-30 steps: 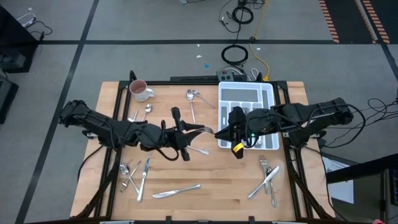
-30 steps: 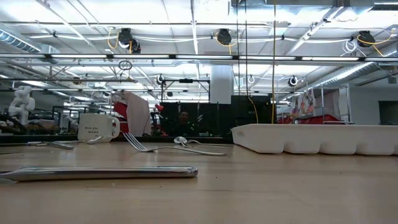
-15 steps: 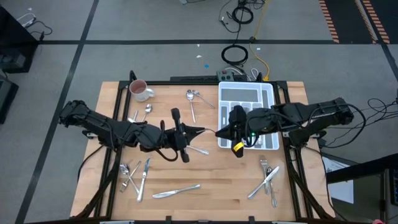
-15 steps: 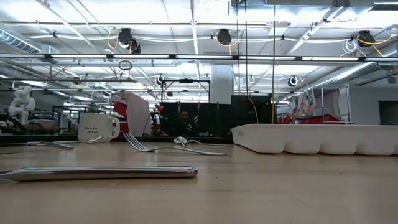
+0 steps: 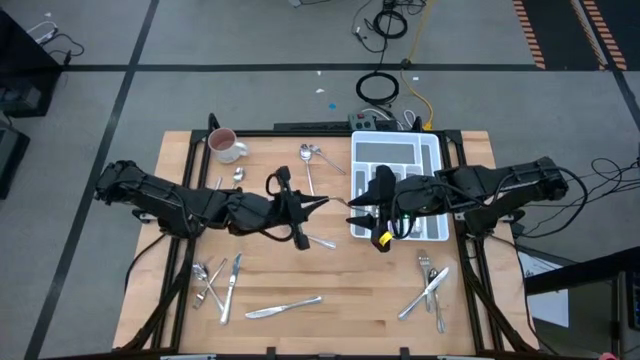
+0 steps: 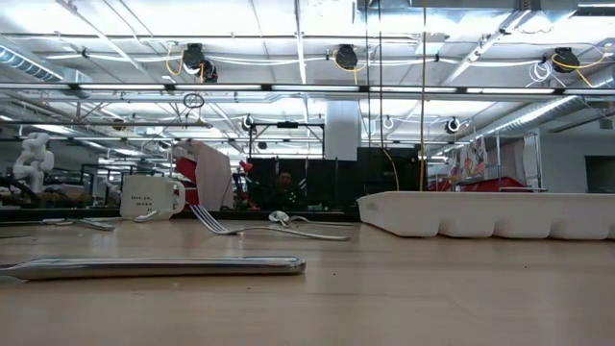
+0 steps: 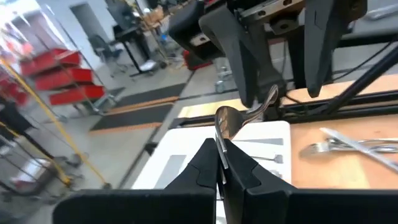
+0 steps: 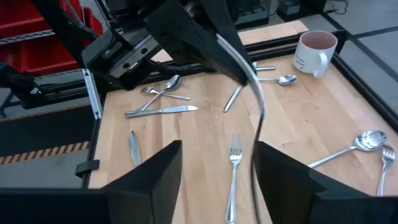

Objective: Sort silverware
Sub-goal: Put the silver fork into the silverware tray

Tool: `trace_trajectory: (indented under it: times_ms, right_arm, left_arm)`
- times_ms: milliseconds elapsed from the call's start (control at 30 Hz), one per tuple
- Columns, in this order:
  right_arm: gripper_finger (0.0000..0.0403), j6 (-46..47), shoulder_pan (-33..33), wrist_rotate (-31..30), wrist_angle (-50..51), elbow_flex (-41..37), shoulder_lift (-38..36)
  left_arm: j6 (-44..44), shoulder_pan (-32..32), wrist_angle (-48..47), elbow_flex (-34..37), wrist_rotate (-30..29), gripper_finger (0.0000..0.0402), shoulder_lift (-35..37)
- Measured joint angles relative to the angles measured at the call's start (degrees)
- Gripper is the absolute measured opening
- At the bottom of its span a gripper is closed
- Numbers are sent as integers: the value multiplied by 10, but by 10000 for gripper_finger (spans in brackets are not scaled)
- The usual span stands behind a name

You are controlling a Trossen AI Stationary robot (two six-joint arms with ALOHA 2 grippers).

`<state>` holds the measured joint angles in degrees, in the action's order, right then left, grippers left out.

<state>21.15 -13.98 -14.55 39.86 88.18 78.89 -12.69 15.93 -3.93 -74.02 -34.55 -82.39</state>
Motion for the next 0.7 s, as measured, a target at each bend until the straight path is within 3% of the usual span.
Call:
trace_trajectory:
  times_ms: [167, 433, 600, 700]
  right_arm:
    - [196, -18, 11, -4, 2, 0, 5]
    - [188, -51, 33, 1, -7, 0, 25]
    - [147, -60, 39, 4, -17, 0, 39]
    - [101, -60, 41, 20, -15, 0, 43]
  left_arm:
    - [44, -11, -2, 0, 67, 2, 0]
    - [65, -14, -10, 0, 106, 2, 0]
    - [79, -18, -19, 0, 116, 2, -11]
    - [79, -18, -16, 0, 117, 2, -21]
